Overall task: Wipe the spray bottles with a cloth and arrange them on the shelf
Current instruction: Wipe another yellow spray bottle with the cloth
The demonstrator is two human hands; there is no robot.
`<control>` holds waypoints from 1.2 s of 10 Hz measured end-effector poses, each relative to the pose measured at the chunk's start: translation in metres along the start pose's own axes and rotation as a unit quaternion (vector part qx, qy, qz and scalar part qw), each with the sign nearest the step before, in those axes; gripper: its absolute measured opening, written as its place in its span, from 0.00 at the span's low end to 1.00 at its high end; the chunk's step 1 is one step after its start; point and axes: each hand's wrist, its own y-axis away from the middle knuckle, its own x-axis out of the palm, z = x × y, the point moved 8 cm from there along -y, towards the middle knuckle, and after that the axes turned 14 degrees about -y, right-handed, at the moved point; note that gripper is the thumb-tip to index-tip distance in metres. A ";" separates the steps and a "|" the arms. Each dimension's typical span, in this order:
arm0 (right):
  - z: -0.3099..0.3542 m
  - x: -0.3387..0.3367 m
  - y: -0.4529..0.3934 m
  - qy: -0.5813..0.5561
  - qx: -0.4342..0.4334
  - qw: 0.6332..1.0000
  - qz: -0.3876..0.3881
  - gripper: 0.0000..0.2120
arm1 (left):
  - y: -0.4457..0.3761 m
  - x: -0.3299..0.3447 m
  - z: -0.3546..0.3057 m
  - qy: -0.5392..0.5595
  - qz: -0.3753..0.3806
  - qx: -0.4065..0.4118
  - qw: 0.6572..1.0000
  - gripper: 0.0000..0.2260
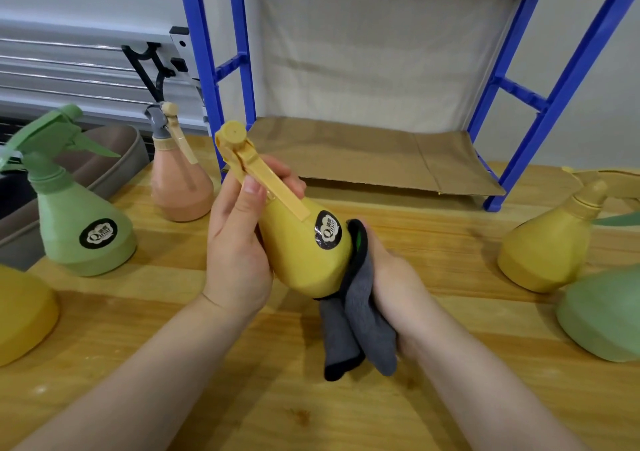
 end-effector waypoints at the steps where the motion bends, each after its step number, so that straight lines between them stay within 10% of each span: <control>1: 0.008 -0.005 -0.002 0.028 -0.033 0.999 -0.009 0.29 | 0.000 -0.002 0.003 -0.008 -0.004 -0.004 1.000 0.09; 4: 0.040 -0.017 0.007 0.013 -0.126 0.991 -0.044 0.22 | -0.010 -0.005 -0.010 -0.063 0.013 0.040 0.997 0.09; 6: 0.058 -0.029 0.018 -0.246 -0.128 0.959 -0.053 0.25 | -0.006 0.007 -0.010 -0.192 0.059 0.028 0.979 0.08; 9: 0.084 0.003 0.062 -0.031 -0.475 0.877 0.057 0.11 | 0.011 0.031 -0.003 -0.445 0.117 0.143 0.876 0.04; 12: 0.091 -0.003 0.068 0.185 -0.558 0.807 -0.052 0.18 | 0.023 0.046 -0.006 -0.434 0.153 0.167 0.872 0.05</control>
